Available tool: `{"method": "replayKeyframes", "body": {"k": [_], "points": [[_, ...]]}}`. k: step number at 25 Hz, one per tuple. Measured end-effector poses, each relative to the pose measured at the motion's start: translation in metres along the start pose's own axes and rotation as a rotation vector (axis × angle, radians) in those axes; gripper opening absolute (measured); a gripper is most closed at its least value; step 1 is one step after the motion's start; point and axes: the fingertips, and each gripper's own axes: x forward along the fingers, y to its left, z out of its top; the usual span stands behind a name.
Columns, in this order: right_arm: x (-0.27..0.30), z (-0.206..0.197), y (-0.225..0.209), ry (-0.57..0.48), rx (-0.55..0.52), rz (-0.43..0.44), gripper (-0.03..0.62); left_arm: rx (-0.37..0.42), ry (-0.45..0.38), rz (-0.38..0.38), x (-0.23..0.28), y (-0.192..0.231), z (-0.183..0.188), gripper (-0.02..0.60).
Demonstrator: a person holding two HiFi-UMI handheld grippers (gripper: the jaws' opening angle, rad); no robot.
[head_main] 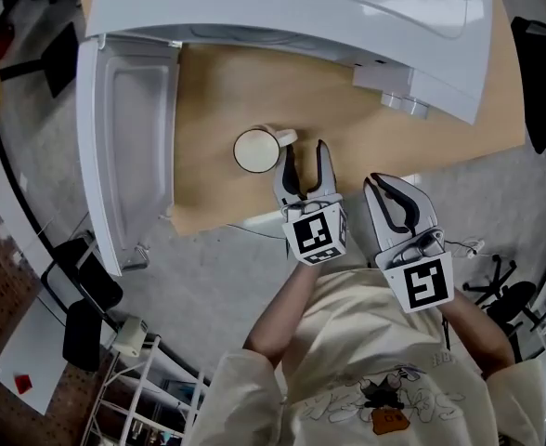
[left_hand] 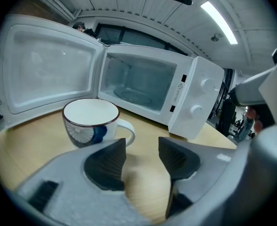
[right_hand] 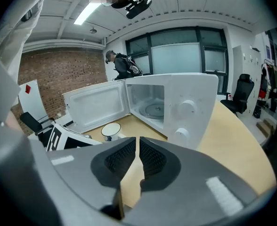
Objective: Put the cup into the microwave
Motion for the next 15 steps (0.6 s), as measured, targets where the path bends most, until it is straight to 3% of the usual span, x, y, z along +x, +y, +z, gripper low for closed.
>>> {"method": "replayKeyframes", "body": {"k": [5, 15], "points": [[-0.001, -0.008, -0.005, 0.028, 0.000, 0.000, 0.032, 0.012, -0.022, 0.015, 0.009, -0.007, 0.001, 0.219], [0.002, -0.020, -0.018, 0.057, 0.012, -0.004, 0.032, 0.082, -0.124, 0.165, 0.008, 0.011, 0.017, 0.206]]}}
